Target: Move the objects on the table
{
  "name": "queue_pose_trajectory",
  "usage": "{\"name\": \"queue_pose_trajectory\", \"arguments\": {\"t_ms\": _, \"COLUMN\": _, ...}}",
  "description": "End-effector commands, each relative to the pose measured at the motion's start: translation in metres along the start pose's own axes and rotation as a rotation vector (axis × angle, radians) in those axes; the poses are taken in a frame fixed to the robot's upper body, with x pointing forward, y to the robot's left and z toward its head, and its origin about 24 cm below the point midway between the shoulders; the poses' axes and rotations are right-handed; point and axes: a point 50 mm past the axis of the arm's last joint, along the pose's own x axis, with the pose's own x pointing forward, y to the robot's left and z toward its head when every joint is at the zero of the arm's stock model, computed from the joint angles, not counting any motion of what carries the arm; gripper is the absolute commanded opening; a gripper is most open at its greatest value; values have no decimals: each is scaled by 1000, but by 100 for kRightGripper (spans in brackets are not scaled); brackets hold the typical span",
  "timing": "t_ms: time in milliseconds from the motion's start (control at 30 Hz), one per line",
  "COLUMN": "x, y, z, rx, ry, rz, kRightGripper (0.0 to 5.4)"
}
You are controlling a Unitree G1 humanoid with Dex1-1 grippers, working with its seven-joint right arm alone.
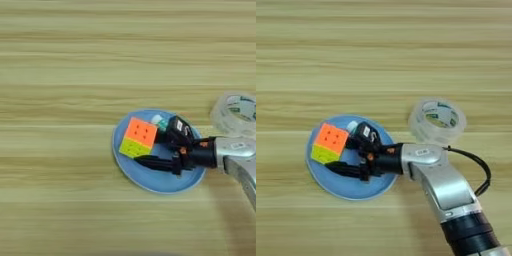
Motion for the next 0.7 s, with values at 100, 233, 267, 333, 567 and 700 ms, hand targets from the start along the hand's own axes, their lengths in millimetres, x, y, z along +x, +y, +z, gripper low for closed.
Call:
{"name": "queue_pose_trajectory", "arguments": {"t_ms": 100, "x": -24, "y": -20, "z": 43, "rx": -142, "ry": -90, "rz": -88, "kRightGripper": 334}}
{"name": "queue_pose_trajectory", "arguments": {"t_ms": 233, "x": -38, "y": -30, "z": 49, "rx": -155, "ry": -99, "rz": -128, "kRightGripper": 334}}
{"name": "queue_pose_trajectory", "arguments": {"t_ms": 267, "x": -42, "y": -33, "z": 50, "rx": -156, "ry": -100, "rz": -144, "kRightGripper": 334}}
{"name": "queue_pose_trajectory", "arguments": {"t_ms": 333, "x": -51, "y": -39, "z": 52, "rx": -163, "ry": -104, "rz": -174, "kRightGripper": 334}}
{"name": "queue_pose_trajectory", "arguments": {"t_ms": 567, "x": -83, "y": -45, "z": 57, "rx": -221, "ry": -133, "rz": -191, "kRightGripper": 334}}
{"name": "queue_pose_trajectory", "arguments": {"t_ms": 700, "x": -106, "y": -48, "z": 53, "rx": -250, "ry": -122, "rz": -196, "kRightGripper": 334}}
